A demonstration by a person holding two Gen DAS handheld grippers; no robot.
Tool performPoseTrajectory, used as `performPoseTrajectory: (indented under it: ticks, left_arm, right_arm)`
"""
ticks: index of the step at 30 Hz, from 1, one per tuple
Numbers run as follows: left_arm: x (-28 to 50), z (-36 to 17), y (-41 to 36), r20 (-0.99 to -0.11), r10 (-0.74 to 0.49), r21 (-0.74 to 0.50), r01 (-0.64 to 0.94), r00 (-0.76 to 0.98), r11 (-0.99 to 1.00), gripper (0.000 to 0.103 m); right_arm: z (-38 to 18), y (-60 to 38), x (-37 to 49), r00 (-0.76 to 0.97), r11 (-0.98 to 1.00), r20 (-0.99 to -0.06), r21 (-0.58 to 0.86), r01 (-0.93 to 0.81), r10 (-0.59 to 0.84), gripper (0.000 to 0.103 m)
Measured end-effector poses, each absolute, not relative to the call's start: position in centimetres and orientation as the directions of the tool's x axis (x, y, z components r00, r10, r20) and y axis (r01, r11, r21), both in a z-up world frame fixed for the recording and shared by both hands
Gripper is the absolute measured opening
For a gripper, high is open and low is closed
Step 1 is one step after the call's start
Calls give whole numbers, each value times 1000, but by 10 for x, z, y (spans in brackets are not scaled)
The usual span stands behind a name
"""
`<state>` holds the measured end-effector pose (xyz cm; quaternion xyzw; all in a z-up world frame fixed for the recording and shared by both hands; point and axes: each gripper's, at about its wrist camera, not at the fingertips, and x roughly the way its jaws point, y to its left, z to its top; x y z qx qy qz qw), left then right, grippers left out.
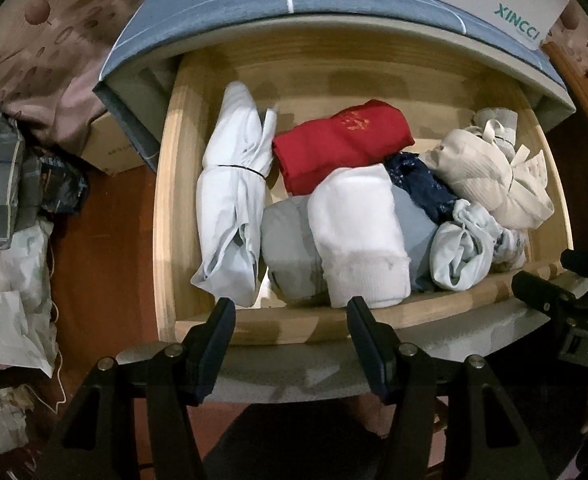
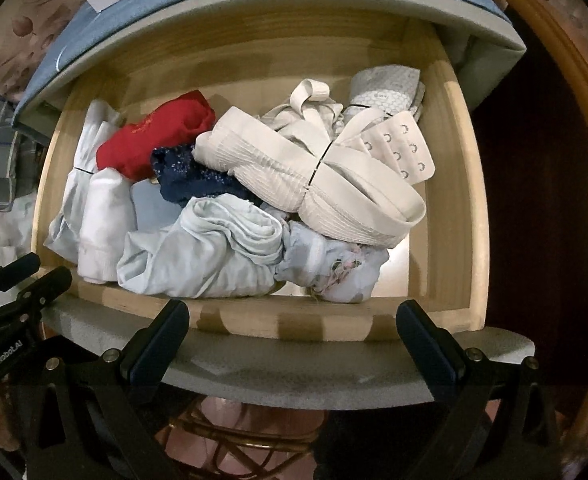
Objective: Take underwear out of drawer
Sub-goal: 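Lower the left gripper onto the white rolled underwear and close it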
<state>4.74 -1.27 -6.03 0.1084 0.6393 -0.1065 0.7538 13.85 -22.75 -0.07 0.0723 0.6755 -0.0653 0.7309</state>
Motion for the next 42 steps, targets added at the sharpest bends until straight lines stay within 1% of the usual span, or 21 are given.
performPoseTrajectory:
  ticks: [4,7,11,14,17,23,39,42]
  left_arm:
    - [59,-61,-11,-989,-27,18,300,148,954,59]
    - [67,-53,-5,-983,-25,29,294,180,955,59]
    - [81,-28,7,-973,-55,3,252,224,968,59]
    - [92,-19,13,-974,-68,-18,224,217,974,59]
    - [101,-19,16,-977,-71,-29,207,201,978,59]
    - [118,-31,11,-981,-58,-19,207,183,978,59]
    - [163,-85,0,-993,-36,-14,193,109,981,59]
    - [168,-93,-2,-994,-34,-15,182,101,983,59]
  right_arm:
    - [-3,-227,139,68,981,-998,29,190,16,102]
    - [1,-228,136,85,978,-991,113,173,99,101]
    - [24,-234,149,171,986,-983,96,135,72,101]
    - [39,-242,153,212,986,-974,108,127,79,101]
    - [42,-250,155,224,983,-970,123,138,90,101]
    - [38,-253,132,220,982,-972,115,147,81,101]
    - [19,-267,131,207,980,-974,126,151,93,101]
    - [15,-269,132,197,976,-973,151,160,118,101]
